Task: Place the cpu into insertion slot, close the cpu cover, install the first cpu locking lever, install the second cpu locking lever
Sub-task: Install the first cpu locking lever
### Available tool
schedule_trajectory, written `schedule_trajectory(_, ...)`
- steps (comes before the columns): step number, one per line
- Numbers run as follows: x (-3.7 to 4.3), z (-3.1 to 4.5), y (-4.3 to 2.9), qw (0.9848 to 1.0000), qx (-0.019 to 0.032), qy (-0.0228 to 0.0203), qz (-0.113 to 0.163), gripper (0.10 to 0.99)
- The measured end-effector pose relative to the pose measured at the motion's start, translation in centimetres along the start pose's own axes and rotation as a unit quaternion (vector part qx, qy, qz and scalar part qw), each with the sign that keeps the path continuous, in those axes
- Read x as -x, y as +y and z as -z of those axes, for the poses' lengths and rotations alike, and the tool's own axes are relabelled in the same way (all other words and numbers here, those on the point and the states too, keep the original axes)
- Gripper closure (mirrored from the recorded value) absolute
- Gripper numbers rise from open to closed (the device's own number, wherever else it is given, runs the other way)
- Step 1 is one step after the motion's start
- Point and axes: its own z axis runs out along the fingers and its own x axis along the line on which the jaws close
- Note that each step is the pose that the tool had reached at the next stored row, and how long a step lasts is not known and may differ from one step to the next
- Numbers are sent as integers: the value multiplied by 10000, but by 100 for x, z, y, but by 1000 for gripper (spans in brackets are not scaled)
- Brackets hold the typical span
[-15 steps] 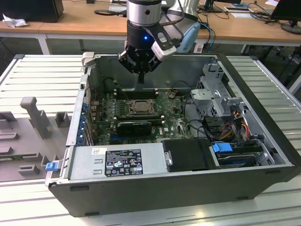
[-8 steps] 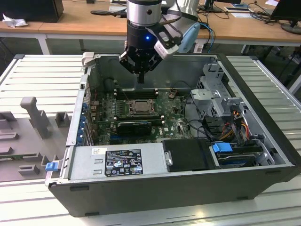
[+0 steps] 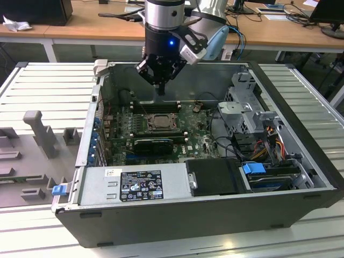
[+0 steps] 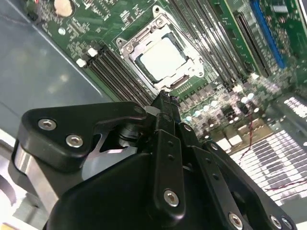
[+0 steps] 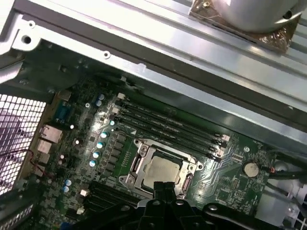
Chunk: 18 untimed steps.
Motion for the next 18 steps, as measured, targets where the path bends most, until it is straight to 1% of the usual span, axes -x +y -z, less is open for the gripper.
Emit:
schedule_trajectory(2,0,0,0,9996,3,8,270,980)
schedule_trajectory(3,0,0,0,9994,3,10,356,980)
schedule_trajectory(4,-3,-2,1,9992,3,10,405,980)
schedule_trajectory(7,-16,-11,7,9992,-1,0,409,980)
schedule_trajectory(8,-17,-14,7,9993,-4,-3,363,980)
schedule_trajectory(11,-18,-28,7,10000,-7,-14,57,980)
schedule_trajectory(13,-18,-37,7,9999,-9,-19,-125,980)
schedule_trajectory(14,-18,-41,7,9998,-10,-22,-212,980)
schedule_trajectory(15,-18,-49,6,9994,-12,-26,-348,980)
schedule_trajectory(18,-18,-62,6,9981,-15,-35,-614,980)
